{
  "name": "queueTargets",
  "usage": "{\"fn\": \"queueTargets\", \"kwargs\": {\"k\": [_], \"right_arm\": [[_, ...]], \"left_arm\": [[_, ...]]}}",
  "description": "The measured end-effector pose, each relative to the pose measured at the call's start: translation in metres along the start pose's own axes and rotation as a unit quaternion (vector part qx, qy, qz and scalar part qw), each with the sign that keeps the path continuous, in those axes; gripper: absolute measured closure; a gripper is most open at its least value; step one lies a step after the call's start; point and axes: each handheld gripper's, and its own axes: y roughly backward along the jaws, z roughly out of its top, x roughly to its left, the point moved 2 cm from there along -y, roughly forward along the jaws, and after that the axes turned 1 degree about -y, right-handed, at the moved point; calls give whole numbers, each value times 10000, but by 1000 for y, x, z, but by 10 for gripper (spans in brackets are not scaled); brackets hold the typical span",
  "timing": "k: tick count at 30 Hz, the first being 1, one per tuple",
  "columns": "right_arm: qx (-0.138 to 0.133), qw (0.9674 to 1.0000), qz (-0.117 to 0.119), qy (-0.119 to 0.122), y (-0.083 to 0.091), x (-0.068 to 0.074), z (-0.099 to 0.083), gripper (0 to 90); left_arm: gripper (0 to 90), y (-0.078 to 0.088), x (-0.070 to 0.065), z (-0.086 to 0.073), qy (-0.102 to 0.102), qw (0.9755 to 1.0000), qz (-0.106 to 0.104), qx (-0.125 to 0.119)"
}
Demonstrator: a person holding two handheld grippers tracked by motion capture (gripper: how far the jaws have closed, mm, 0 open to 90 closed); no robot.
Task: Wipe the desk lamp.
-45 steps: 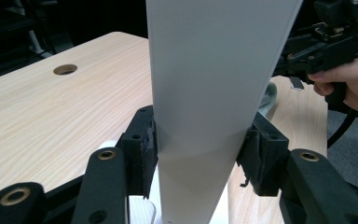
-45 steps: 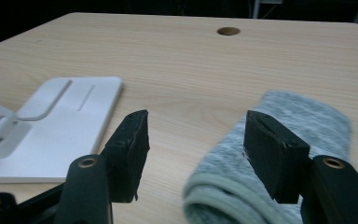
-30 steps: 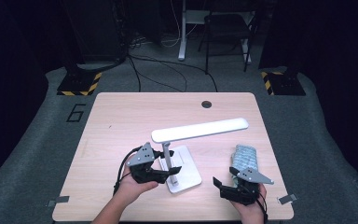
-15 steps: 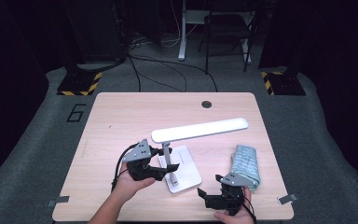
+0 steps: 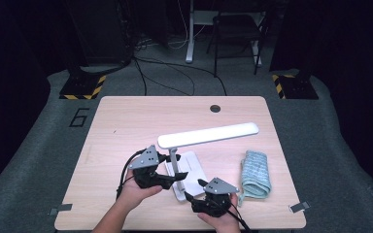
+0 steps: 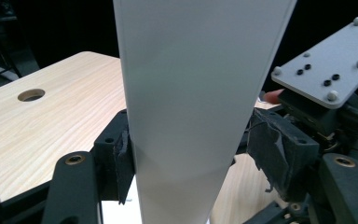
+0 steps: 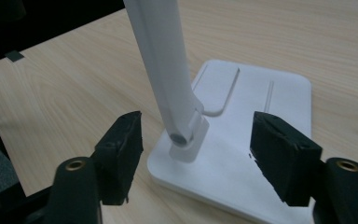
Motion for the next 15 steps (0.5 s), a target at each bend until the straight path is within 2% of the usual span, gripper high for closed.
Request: {"fn": "queueTargets", "kwargs": {"k": [3, 7, 8, 9, 12, 13, 14, 15], "right_arm": [[-110, 9998, 155, 45, -6, 5, 4, 404], [-73, 9995, 254, 153, -14, 9, 7, 426], [-73, 9997, 220, 120, -16, 9, 7, 447], [-63, 9997, 188, 116, -17, 7, 7, 458], [-29, 10000, 74, 53, -17, -1, 8, 461], [23, 10000, 79, -18, -16, -3, 8, 505], [-22, 10000, -19, -13, -15, -7, 8, 517], [-7, 9998, -135, -111, -13, -10, 7, 528]], "left_arm": [[357, 1, -1, 1, 13, 10000, 14, 3], [355, 1, -2, 1, 3, 10000, 9, 31], [354, 1, -3, 1, -11, 10000, 50, 21], [355, 1, -2, 1, -36, 10000, -14, 50], [362, 2, -2, 1, -40, 10000, -6, 41], [366, 2, -1, 1, -42, 10000, -22, 46], [370, 3, -1, 1, -36, 9999, -85, 81], [372, 3, -2, 1, -25, 10000, -78, 43]]}}
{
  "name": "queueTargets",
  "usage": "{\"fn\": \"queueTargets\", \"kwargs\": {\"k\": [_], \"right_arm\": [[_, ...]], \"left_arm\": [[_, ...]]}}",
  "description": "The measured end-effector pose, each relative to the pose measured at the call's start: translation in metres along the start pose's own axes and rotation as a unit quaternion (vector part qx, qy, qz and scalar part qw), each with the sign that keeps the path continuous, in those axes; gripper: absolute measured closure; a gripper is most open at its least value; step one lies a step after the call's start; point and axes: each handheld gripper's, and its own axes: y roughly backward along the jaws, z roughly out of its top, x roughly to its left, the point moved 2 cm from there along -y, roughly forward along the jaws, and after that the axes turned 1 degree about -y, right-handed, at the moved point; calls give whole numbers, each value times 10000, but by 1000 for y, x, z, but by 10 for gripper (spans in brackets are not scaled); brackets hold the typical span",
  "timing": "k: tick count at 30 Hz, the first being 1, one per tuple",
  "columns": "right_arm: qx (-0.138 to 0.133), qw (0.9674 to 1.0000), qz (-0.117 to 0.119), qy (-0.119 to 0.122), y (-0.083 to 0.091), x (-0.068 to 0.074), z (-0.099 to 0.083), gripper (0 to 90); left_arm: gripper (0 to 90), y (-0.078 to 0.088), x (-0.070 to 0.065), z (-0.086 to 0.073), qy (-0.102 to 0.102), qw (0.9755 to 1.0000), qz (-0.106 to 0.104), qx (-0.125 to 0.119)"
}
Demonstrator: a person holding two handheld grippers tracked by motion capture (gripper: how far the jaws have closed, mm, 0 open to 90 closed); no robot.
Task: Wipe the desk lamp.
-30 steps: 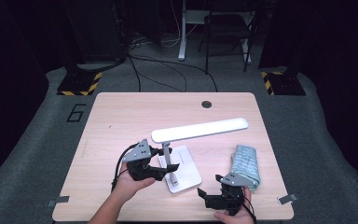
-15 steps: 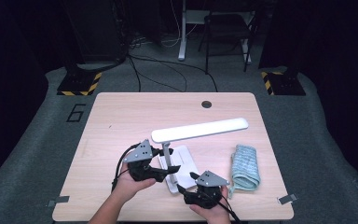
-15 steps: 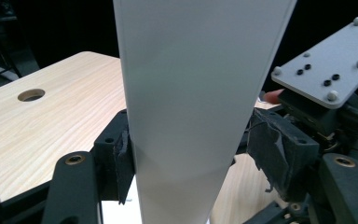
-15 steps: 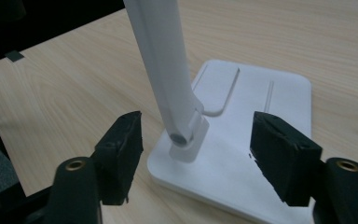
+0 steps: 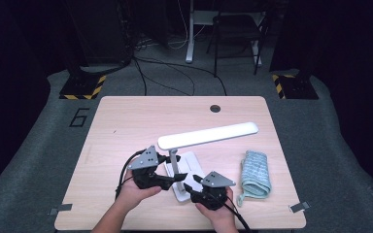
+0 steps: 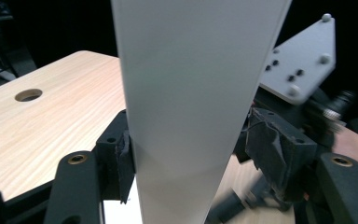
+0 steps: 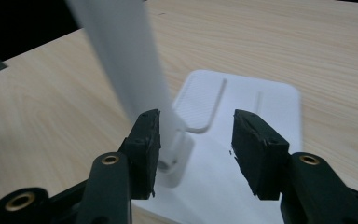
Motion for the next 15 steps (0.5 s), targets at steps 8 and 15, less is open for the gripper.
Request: {"fn": "queueTargets", "kwargs": {"k": [8, 15], "right_arm": [[-6, 9972, 715, 227, 3, 16, -2, 507], [87, 9981, 608, 28, -7, 10, -2, 556]], "left_arm": [[383, 0, -1, 0, -61, 10000, 44, 25], [383, 1, -3, -1, -52, 9999, -109, 67]]}}
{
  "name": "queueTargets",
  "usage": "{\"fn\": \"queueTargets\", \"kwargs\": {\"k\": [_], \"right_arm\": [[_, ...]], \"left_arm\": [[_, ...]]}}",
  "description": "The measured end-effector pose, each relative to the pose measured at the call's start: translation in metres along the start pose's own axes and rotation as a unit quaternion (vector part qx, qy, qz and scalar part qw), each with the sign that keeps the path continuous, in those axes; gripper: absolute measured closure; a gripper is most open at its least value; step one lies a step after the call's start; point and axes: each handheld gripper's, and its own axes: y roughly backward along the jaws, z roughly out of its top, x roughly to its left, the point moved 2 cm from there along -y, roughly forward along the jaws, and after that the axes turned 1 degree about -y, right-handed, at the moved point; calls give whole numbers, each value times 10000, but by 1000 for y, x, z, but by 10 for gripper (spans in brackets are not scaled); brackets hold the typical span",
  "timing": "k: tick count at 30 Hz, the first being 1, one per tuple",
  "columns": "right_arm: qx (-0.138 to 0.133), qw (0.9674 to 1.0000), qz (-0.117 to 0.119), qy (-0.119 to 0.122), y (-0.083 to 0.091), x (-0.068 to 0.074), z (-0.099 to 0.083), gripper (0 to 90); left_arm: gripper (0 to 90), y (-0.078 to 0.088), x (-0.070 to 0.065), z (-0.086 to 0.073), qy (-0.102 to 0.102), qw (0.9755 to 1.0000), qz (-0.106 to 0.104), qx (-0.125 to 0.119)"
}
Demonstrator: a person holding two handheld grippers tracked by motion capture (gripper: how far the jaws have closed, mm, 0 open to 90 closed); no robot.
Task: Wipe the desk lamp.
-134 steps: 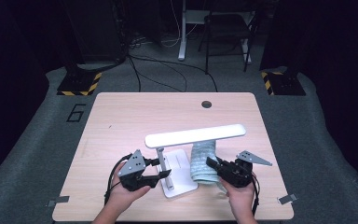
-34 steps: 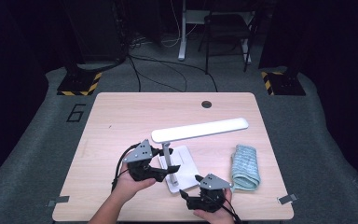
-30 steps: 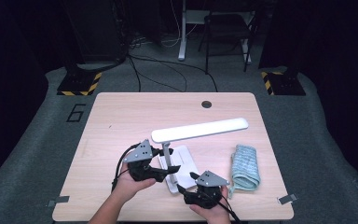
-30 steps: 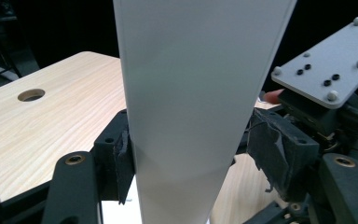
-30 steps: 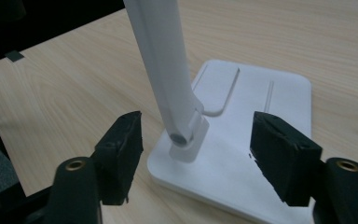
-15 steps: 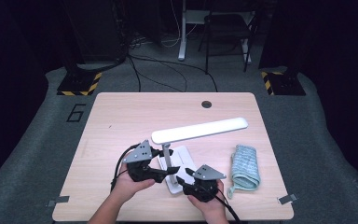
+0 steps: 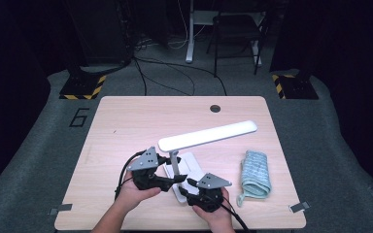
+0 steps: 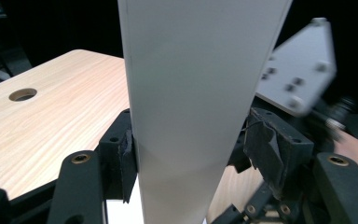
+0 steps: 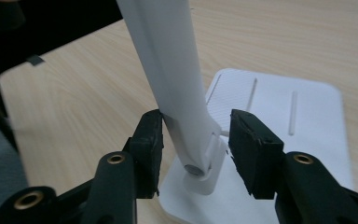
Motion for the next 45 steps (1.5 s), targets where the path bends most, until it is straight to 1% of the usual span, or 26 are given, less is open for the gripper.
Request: {"fn": "queueTargets", "kwargs": {"k": [1, 2, 4, 6, 8, 11, 13, 15, 16, 20, 21, 22, 24, 26, 27, 32, 34, 35, 36, 37, 38, 39, 40, 42, 43, 45], "right_arm": [[5, 10000, 58, -51, 0, -2, -1, 560], [4, 9999, 89, -72, 1, -2, -1, 580], [35, 9998, 177, -47, 2, -3, -1, 621], [54, 9996, 267, -97, 2, -2, 0, 667], [13, 9996, 270, -66, 1, -3, 0, 689], [4, 9996, 257, -118, 2, -4, -1, 722], [-2, 9997, 215, -148, 3, -5, -1, 731], [-19, 9997, 215, -110, 3, -6, 0, 729], [-6, 9998, 177, -97, 4, -8, 1, 716], [2, 9998, 178, -109, 2, -8, 2, 705], [-9, 9998, 138, -119, 1, -8, 2, 702], [-20, 9999, 136, -54, 0, -8, 3, 694], [-32, 10000, 68, -50, -2, -8, 4, 678], [-13, 9999, 76, -85, -3, -7, 4, 660], [-32, 10000, 53, -23, -4, -8, 5, 649], [3, 10000, 0, -56, -6, -10, 5, 618], [8, 10000, -26, 17, -7, -11, 5, 605], [8, 9999, -157, 36, -8, -10, 5, 569], [5, 9995, -326, -16, -8, -9, 4, 506], [-2, 9991, -424, -89, -7, -7, 4, 473], [-76, 9988, -438, -211, -7, -5, 4, 446], [-170, 9984, -480, -262, -7, -3, 4, 411], [-170, 9975, -611, -307, -7, 0, 4, 384], [-284, 9955, -885, -194, -6, 2, 7, 357], [-303, 9949, -937, -200, -6, 2, 8, 352], [-344, 9945, -966, -220, -7, 3, 10, 354]], "left_arm": [[382, -1, 0, -1, 0, 10000, 29, -70], [381, -1, -1, -1, 1, 10000, -6, -82], [380, 0, -1, -1, -12, 10000, -21, -55], [380, 1, -1, -1, -22, 10000, -5, -12], [381, 2, -1, -1, -1, 10000, 6, -6], [393, 3, -3, -1, 27, 10000, -56, 33], [414, 3, -4, -1, -10, 10000, -79, 28], [459, 2, -4, -1, -37, 10000, -68, 27], [487, 2, -5, -1, -58, 10000, 20, 33], [577, 4, -3, -1, -12, 10000, 76, 59], [580, 4, -3, -1, -22, 9999, 80, 69], [586, 3, -3, -1, -37, 9999, 126, 44], [602, 3, -5, -1, -54, 9999, 123, 50], [630, 2, -6, 0, -55, 9999, 140, 54], [647, 2, -6, 0, -73, 9998, 153, 67], [678, 1, -7, 0, -56, 9996, 267, 52], [685, -1, -7, 0, -31, 9995, 302, 24], [691, -2, -8, 0, -46, 9994, 332, 18], [700, -3, -9, 0, -53, 9993, 376, 5], [709, -5, -10, 0, -100, 9990, 430, 21], [721, -6, -11, 1, -121, 9988, 480, 5], [731, -7, -12, 1, -163, 9985, 519, 33], [742, -9, -12, 1, -194, 9982, 560, 8], [755, -10, -13, 2, -223, 9975, 675, 42], [759, -10, -13, 2, -233, 9971, 725, 59], [763, -11, -12, 3, -139, 9963, 843, 66]]}}
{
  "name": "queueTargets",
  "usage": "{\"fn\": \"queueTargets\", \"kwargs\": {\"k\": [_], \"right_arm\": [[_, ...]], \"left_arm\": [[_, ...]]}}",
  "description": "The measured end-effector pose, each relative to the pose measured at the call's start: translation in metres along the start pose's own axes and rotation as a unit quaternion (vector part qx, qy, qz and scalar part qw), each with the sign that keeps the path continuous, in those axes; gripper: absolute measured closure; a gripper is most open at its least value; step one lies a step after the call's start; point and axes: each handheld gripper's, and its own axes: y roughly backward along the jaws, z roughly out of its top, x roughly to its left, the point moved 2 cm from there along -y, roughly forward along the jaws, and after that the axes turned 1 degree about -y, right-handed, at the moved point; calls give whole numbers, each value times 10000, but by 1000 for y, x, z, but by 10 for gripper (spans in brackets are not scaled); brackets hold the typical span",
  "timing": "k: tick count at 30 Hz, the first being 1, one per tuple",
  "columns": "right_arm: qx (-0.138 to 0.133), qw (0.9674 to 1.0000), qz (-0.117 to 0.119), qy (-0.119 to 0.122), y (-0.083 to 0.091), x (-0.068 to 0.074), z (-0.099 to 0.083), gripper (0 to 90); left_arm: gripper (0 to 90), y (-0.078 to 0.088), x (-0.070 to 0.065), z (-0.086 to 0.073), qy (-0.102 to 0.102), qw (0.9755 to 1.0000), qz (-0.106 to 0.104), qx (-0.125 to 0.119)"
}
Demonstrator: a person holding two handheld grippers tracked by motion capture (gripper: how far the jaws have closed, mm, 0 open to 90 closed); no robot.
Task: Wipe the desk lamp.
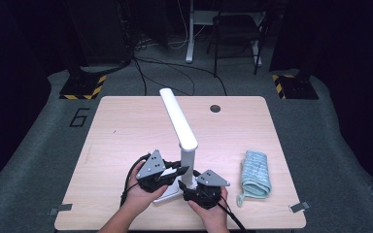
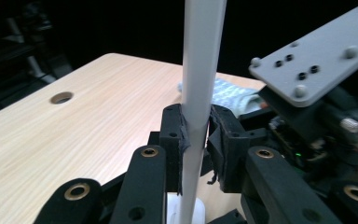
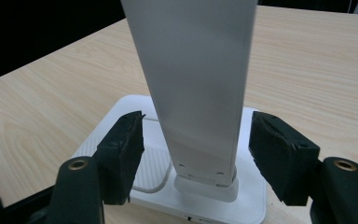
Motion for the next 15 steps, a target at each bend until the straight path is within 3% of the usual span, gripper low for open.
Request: {"fn": "queueTargets", "kwargs": {"k": [5, 8, 11, 15], "right_arm": [[42, 9999, -146, 7, -8, 0, 3, 366], [13, 9996, -274, -92, -9, -6, 3, 354], [9, 9994, -314, -144, -6, -9, 2, 377], [-19, 9988, -459, -178, 1, -19, 1, 390]], "left_arm": [[760, -3, -1, 0, 130, 9999, 18, -7], [737, -3, 2, -1, 310, 9992, -216, -105], [612, -2, 5, -2, 348, 9991, -221, -87], [557, 0, 8, -2, 352, 9991, -208, -97]]}}
